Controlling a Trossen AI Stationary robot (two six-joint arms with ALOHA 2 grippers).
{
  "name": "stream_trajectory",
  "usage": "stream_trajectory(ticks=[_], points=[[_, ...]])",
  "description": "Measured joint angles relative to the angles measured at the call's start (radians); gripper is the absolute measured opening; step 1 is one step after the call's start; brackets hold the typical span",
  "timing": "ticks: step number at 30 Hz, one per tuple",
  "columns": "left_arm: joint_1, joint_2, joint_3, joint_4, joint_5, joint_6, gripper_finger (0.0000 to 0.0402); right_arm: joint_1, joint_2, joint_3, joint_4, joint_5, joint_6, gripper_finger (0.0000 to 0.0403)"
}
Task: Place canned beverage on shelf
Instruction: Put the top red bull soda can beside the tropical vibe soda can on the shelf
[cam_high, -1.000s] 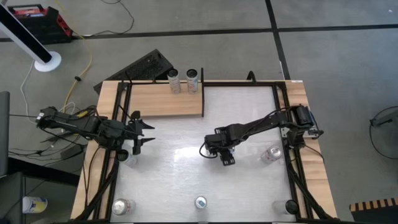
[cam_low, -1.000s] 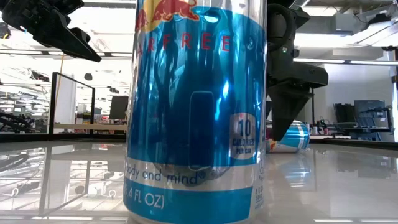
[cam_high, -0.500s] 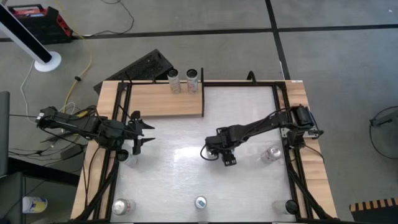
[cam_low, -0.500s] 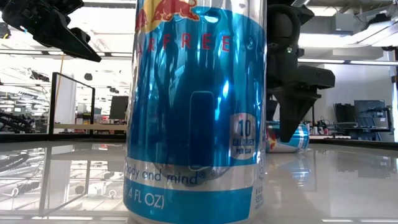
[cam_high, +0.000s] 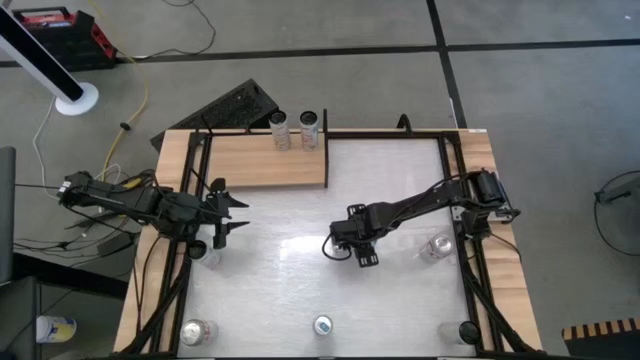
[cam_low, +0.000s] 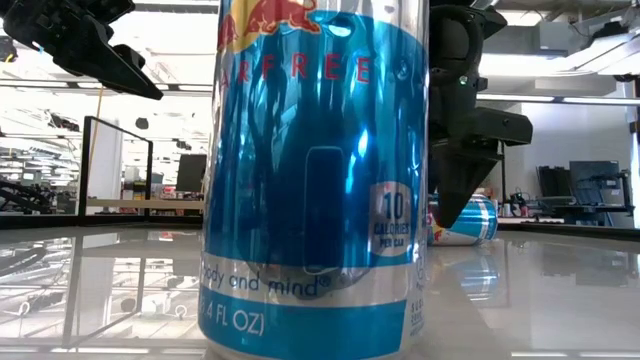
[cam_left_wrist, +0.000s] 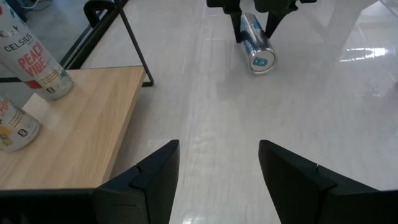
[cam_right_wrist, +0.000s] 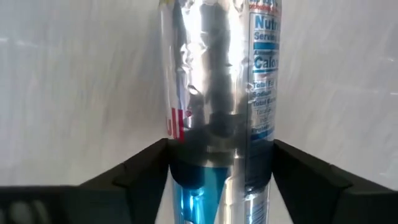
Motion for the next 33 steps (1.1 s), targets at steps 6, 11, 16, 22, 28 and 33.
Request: stream_trajectory(ticks=[6,11,16,22,28,33], points=[[0.0,0.0,0.0,0.0,0.0,0.0,0.0206,0.002,0.0,0.0,0.001,-0.017,-0.012,0.0226],[0.0,0.0,0.0,0.0,0.0,0.0,0.0206,0.002,0.0,0.0,0.0,-0.029,-0.023,0.0226],[0.0,0.0,0.0,0.0,0.0,0.0,0.0206,0.005,0.004,0.025,-0.007,-0.042,-0.023,0.0226],[0.0,0.0,0.0,0.0,0.0,0.0,0.0206,0.013,-0.078,0.047,0.015,-0.042,-0.087,0.0226],[0.0,0.0,0.0,-0.001,0.0,-0.006,0.0206,-0.017,-0.332,-0.123,0.37,-0.041,-0.08,0.0226],[0.0,0.0,0.0,-0.002,0.0,-0.007,0.0206,-0.018,-0.472,-0.449,1.134,-0.122,-0.099,0.0226]])
